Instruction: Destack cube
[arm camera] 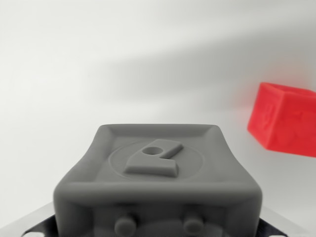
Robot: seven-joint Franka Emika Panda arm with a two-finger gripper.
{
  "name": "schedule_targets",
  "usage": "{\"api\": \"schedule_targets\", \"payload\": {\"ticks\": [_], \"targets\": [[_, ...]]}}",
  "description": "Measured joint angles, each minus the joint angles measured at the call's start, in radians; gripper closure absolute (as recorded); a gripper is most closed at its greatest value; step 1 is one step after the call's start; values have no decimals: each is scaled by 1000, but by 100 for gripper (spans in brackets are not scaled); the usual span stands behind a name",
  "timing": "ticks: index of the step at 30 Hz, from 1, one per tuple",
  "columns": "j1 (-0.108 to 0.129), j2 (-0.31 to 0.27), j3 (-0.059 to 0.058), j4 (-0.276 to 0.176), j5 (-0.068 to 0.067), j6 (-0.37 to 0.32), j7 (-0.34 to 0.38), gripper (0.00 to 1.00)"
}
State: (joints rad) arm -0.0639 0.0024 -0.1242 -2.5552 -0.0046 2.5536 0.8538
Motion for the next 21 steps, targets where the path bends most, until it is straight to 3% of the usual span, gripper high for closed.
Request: {"api": "schedule_targets", "payload": {"ticks": [21], "targets": [[44, 49, 40, 13, 8, 35, 40, 100]]}}
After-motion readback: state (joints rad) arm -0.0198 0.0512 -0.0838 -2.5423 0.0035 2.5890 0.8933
